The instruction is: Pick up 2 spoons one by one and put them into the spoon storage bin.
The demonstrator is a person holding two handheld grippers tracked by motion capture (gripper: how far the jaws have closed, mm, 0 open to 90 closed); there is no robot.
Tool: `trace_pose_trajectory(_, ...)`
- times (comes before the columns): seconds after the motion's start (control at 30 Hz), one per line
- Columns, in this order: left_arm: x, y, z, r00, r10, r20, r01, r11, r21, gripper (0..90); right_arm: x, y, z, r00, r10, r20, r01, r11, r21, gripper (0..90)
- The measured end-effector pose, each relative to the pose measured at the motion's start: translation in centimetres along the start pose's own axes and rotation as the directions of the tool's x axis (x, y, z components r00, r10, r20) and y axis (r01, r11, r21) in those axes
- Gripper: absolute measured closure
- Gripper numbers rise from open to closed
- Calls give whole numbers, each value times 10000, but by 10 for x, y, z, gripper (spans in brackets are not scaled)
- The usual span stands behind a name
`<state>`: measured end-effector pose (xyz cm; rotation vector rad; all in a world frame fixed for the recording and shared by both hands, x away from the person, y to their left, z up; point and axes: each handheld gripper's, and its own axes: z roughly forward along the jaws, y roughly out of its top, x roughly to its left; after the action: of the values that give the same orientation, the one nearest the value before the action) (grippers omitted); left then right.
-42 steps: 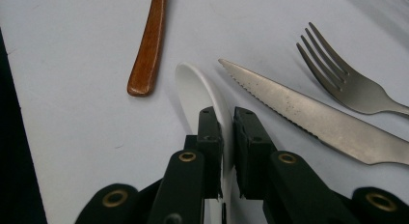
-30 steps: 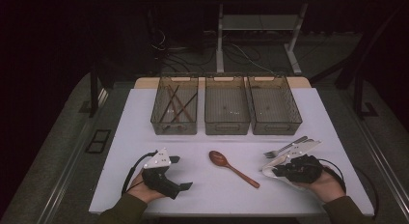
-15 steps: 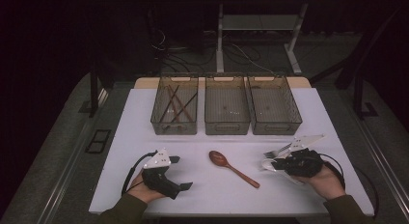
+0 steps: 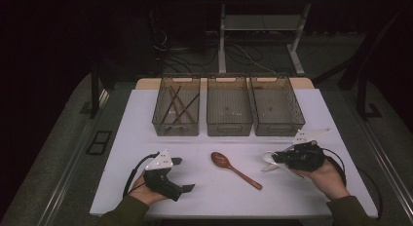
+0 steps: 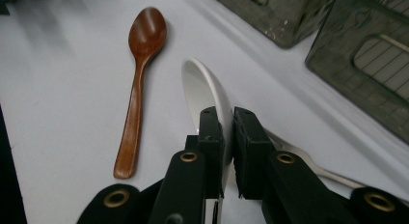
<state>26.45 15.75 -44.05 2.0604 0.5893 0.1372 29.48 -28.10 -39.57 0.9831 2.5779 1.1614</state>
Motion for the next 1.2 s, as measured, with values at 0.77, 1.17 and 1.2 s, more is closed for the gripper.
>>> trace_pose_trajectory(0.77, 1, 0, 0, 10000, 5, 15, -5, 10000, 0, 0, -13, 38, 12, 9996, 273, 122, -259, 9945, -1018, 827)
trace_pose_trajectory(1.17, 1, -1, -1, 10000, -56, -53, 56, 10000, 1, 0, -19, 60, 20, 9993, 318, 177, -290, 9900, -1384, 827)
trace_pose_trajectory(1.2, 1, -1, -1, 10000, -63, -47, 63, 10000, -19, 0, -19, 63, 21, 9993, 293, 211, -262, 9904, -1358, 827)
